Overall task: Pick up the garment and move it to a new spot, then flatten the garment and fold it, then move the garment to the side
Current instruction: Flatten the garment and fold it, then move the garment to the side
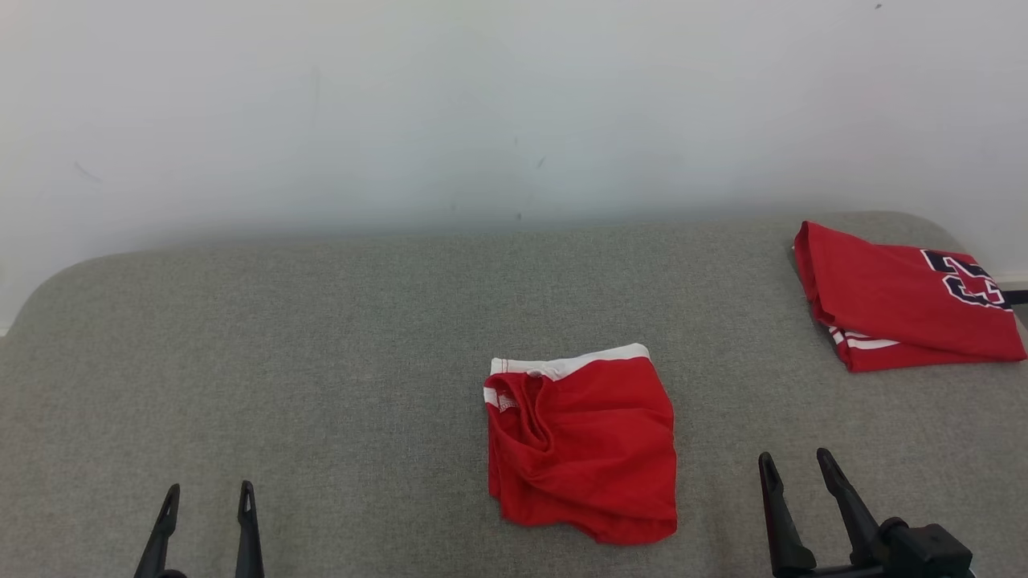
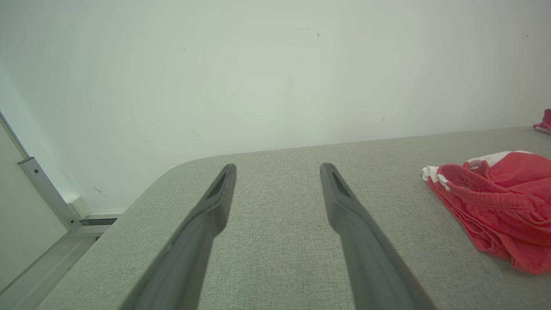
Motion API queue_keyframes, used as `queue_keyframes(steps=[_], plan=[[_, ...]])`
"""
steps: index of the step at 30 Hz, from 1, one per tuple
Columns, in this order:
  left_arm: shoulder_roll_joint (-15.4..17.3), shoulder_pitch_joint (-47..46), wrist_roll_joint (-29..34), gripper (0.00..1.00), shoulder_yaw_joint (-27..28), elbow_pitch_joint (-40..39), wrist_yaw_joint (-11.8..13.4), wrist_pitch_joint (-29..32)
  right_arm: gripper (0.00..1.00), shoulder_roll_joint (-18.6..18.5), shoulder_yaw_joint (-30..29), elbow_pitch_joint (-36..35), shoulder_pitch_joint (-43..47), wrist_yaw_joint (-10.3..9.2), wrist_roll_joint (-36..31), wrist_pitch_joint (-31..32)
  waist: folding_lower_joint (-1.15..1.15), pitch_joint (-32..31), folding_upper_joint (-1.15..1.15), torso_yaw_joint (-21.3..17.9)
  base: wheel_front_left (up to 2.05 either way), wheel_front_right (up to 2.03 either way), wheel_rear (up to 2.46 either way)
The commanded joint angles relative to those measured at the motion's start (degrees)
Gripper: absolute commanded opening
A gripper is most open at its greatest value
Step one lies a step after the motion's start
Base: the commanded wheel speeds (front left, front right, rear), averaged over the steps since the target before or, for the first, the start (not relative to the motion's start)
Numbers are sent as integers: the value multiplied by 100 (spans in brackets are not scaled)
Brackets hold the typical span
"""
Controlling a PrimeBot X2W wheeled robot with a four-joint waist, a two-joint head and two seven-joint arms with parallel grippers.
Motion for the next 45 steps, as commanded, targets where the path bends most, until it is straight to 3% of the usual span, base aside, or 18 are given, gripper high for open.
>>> queue_keyframes(steps=[1, 45], plan=[[27, 78, 31, 100, -5, -25, 9, -19, 100, 9, 15, 12, -19, -16, -3, -23, 0, 0, 0, 0, 0, 0, 0], [63, 126, -50, 100, -109, -95, 92, -18, 100, -16, 117, 206, -182, -16, -15, -23, 0, 35, 0, 23, 0, 0, 0]])
